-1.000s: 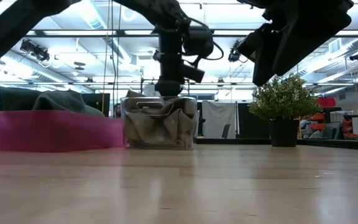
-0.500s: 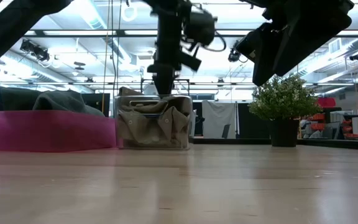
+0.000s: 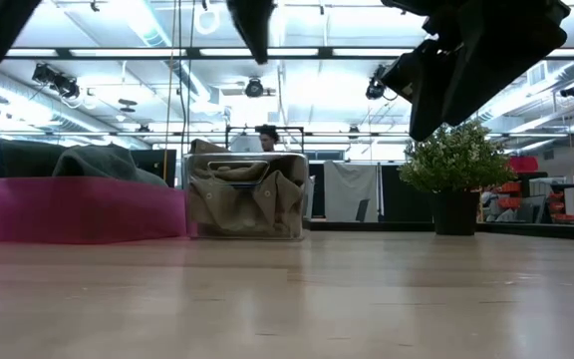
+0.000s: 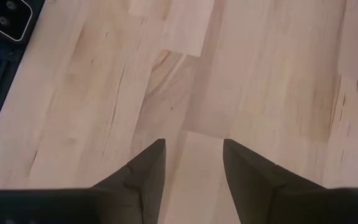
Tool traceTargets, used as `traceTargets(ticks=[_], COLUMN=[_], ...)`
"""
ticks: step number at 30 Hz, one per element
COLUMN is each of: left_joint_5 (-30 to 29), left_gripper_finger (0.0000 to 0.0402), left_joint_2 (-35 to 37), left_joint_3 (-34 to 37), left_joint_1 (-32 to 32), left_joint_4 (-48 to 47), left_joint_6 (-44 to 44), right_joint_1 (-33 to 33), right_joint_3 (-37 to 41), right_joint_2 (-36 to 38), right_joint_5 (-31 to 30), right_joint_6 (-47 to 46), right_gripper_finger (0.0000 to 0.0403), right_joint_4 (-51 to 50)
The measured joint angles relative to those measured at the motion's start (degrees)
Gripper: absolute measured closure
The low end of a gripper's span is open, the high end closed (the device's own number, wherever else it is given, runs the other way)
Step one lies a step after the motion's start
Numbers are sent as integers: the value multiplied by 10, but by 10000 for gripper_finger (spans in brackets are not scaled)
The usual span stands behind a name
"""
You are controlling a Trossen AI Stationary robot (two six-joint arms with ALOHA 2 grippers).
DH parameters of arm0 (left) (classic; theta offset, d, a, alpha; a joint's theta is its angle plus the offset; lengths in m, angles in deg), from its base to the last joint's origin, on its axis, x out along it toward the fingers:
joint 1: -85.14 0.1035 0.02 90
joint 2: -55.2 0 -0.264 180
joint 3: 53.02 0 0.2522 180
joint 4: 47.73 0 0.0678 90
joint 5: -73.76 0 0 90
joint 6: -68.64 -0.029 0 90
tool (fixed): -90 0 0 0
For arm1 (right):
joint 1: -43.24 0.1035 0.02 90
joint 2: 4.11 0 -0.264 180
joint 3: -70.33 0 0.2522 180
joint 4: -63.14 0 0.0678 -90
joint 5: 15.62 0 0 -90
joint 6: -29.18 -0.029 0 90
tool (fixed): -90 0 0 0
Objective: Pick & Place hat
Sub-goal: Put the brown cap into the transparent bin
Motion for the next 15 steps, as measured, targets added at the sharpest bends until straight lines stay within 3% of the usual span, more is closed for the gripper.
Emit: traceTargets(ticks=[6, 10, 15], left_joint_5=[-2, -30, -66], left_gripper_finger=[215, 223, 232], left_joint_2=[89, 139, 183], left_joint_3=[89, 223, 396], left_joint_1=[11, 21, 47], left_joint_4=[17, 63, 186], left_joint_6=[50, 94, 103], right_joint_1=[0, 0, 0], right_joint_3=[0, 0, 0], right_joint_2=[0, 0, 0], right_joint_5=[0, 0, 0], right_joint_6=[2, 2, 4], right_gripper_finger=[239, 239, 239], right_joint_4=[-3, -2, -2])
